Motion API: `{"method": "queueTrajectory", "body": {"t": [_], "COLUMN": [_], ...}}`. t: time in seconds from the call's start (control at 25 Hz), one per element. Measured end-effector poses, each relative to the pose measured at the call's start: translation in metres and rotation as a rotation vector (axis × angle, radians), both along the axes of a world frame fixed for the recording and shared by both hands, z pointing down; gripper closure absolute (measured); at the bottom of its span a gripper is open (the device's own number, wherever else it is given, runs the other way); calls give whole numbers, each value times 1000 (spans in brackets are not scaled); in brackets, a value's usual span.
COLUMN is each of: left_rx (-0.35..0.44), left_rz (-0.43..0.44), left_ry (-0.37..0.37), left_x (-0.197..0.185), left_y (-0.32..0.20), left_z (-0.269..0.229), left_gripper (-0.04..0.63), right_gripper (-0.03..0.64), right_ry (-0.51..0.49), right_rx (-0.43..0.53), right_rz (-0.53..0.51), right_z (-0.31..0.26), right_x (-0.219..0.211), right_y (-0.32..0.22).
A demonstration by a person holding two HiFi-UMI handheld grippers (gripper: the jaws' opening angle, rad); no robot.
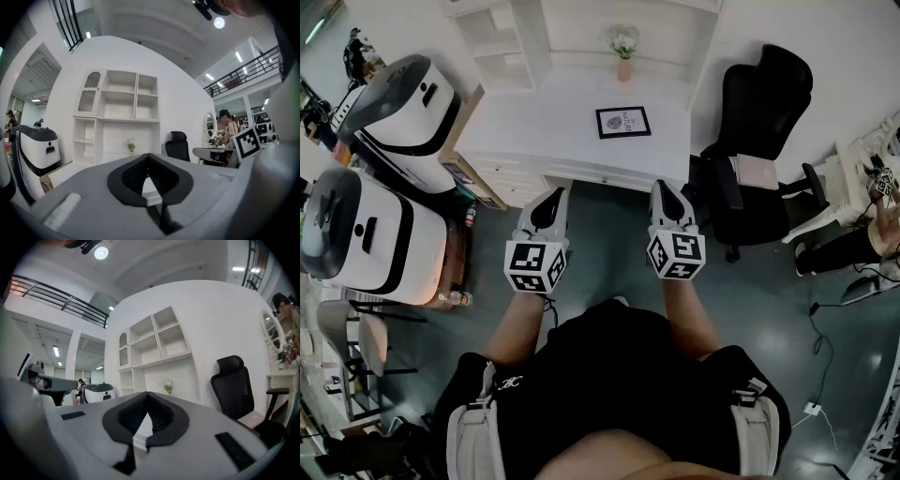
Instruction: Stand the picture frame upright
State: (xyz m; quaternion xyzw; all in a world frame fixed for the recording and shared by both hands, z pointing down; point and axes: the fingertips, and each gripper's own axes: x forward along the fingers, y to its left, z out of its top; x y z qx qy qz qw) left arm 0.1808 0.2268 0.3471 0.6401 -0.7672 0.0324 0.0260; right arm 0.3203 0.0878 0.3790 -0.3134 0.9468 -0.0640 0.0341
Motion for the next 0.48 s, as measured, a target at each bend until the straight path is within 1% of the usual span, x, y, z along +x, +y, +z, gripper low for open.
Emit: {"method": "queueTrajectory", "body": {"t": [0.2,0.48], "left_rx": [-3,-9], "left_rz": [4,9], "left_ry": [10,20], "left_x": [-3,-3], "left_y": [-6,-20], "left_z": [1,4], "left_gripper": [580,580], "right_gripper": [615,615], "right_ry": [-5,5], "right_rx": [-12,0], "right_rz": [1,-11], "right_z": [-1,-2], "right_x": [-4,-8], "right_y": [-4,-14]}}
